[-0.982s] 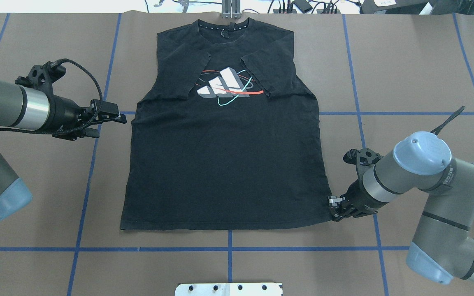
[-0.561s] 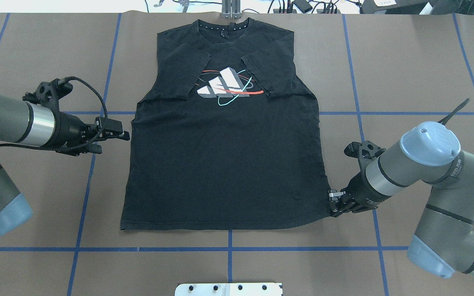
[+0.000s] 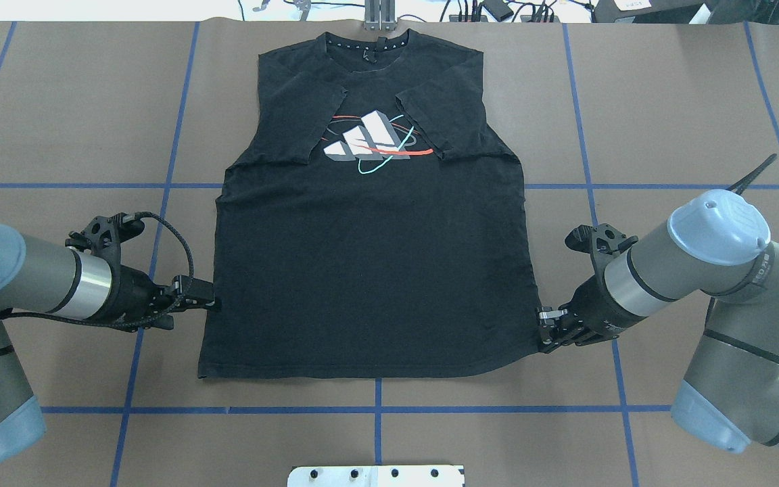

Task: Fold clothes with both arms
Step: 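Grasp both hem corners nearest the robot with left and right grippers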

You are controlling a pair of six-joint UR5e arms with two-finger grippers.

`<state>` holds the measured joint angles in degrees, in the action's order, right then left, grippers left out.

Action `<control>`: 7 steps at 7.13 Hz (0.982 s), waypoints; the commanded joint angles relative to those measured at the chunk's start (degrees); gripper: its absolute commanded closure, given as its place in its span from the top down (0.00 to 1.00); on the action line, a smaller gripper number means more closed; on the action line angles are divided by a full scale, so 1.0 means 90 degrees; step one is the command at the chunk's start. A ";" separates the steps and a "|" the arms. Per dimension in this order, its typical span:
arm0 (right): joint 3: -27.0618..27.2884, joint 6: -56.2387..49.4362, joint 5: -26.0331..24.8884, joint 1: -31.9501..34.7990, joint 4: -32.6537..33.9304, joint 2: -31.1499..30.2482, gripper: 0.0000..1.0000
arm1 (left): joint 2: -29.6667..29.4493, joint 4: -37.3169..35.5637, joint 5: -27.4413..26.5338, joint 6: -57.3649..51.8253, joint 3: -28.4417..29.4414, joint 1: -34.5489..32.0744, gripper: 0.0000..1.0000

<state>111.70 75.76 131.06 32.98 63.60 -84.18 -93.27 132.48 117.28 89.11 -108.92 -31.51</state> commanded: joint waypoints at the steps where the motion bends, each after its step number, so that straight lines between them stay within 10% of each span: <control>1: 0.0030 0.0000 0.0067 0.0046 -0.0006 -0.0002 0.00 | 0.0148 -0.0003 -0.0034 0.0079 0.0051 0.0414 1.00; 7: 0.0050 0.0000 0.0184 0.0134 -0.0006 -0.0002 0.00 | 0.0070 -0.0208 -0.0151 0.0089 0.0227 0.0913 0.99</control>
<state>112.13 75.76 132.54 34.07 63.55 -84.24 -92.57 130.63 116.09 89.91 -107.35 -23.44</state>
